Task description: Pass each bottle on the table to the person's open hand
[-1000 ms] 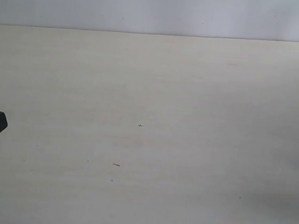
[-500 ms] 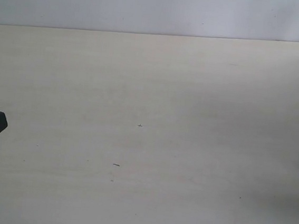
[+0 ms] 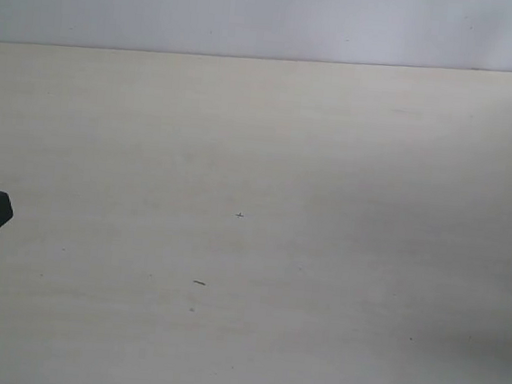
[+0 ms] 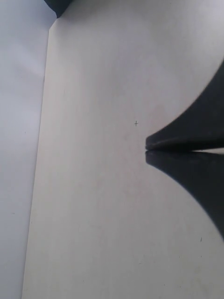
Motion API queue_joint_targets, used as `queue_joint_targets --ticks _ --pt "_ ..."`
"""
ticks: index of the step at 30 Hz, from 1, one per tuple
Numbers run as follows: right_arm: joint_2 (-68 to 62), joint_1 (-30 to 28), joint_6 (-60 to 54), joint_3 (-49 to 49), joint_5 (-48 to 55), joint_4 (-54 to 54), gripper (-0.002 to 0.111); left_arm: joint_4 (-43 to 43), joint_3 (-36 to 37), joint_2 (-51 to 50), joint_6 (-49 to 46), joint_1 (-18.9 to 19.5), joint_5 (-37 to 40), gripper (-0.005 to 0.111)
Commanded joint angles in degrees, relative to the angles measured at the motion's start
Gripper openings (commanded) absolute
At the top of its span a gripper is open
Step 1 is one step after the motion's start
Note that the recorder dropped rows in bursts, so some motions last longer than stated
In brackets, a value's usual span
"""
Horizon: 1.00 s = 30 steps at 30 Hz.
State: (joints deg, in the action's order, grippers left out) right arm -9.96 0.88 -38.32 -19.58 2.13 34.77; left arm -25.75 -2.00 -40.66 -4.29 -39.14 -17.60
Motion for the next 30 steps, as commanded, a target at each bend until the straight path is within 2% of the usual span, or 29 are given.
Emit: queue_joint_targets --ticks 1,5,12,18,22,26,30 --pt "2.55 -0.22 -0.66 0.27 1.28 -4.56 0.0 -0.36 0.17 0.26 0.07 -0.23 -0.33 0.002" --pt "4.52 -0.22 -0.66 1.24 4.68 2.49 0.0 -0.36 0.17 0.26 0.07 -0.23 -0.33 0.002" --pt "6.43 -0.22 -0.66 9.37 5.86 2.63 0.0 -0.36 0.17 0.26 0.07 -0.23 -0.33 0.002" --pt "9.5 -0.22 -0.66 10.6 12.6 2.63 0.0 -0.36 0.17 0.26 0.07 -0.23 -0.33 0.002" --pt "9.96 -0.22 7.9 10.91 15.04 -0.68 0.0 -0.36 0.17 0.26 0.07 -0.23 -0.33 0.002" --pt "9.96 -0.22 23.03 13.99 12.26 -12.02 0.0 -0.36 0.17 0.26 0.07 -0.23 -0.33 0.002" --pt "9.96 -0.22 31.55 18.44 11.25 -19.37 0.0 -0.36 0.17 0.26 0.07 -0.23 -0.33 0.002"
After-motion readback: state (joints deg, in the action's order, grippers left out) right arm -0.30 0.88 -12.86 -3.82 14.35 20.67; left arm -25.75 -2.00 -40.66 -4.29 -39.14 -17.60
